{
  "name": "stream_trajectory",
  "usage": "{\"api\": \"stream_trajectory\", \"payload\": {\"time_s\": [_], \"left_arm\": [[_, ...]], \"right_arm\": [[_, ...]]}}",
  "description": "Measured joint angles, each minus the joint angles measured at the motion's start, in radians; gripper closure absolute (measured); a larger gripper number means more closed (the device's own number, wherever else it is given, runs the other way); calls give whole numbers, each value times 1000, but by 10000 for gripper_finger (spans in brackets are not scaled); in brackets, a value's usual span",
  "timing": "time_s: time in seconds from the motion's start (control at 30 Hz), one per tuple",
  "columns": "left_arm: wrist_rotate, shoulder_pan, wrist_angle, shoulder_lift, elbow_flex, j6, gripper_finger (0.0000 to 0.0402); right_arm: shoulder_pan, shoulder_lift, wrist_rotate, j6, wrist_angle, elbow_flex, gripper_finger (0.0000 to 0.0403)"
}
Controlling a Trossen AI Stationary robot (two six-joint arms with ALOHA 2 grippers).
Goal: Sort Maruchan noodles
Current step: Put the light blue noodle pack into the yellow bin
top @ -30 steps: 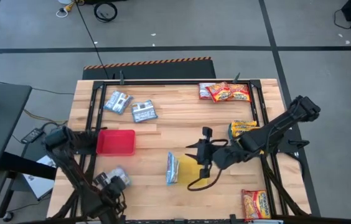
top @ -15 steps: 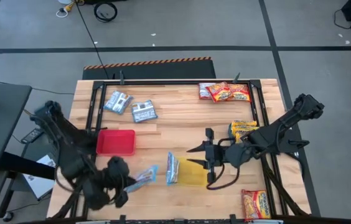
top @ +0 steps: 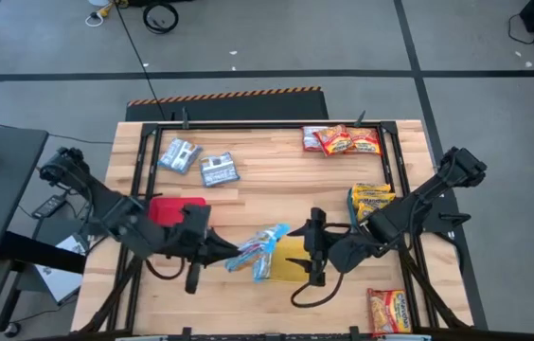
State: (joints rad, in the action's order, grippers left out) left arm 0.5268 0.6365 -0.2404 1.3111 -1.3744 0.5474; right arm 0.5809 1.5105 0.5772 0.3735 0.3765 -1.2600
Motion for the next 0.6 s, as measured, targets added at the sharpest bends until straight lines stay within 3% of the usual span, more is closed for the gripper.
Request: {"api": "stream_trajectory", "payload": {"time_s": [0.07,0.2,0.4,0.47,0.6], "left_arm": [[-35,-17,82,-4,0,-77,398],[-135,-48,238,-4,0,-173,398],[-260,-77,362,-2,0,-246,398],[-259,-79,388,-2,0,-270,398],[-217,-86,406,-2,0,-317,398]], "right_arm": [[-15,0,-20,-36,-86,1,77],[-53,-12,-165,-189,-392,0,40],[-76,-18,-213,-470,-769,-1,26],[-82,-18,-240,-510,-833,-1,27],[-99,-18,-406,-462,-921,-1,30]]}}
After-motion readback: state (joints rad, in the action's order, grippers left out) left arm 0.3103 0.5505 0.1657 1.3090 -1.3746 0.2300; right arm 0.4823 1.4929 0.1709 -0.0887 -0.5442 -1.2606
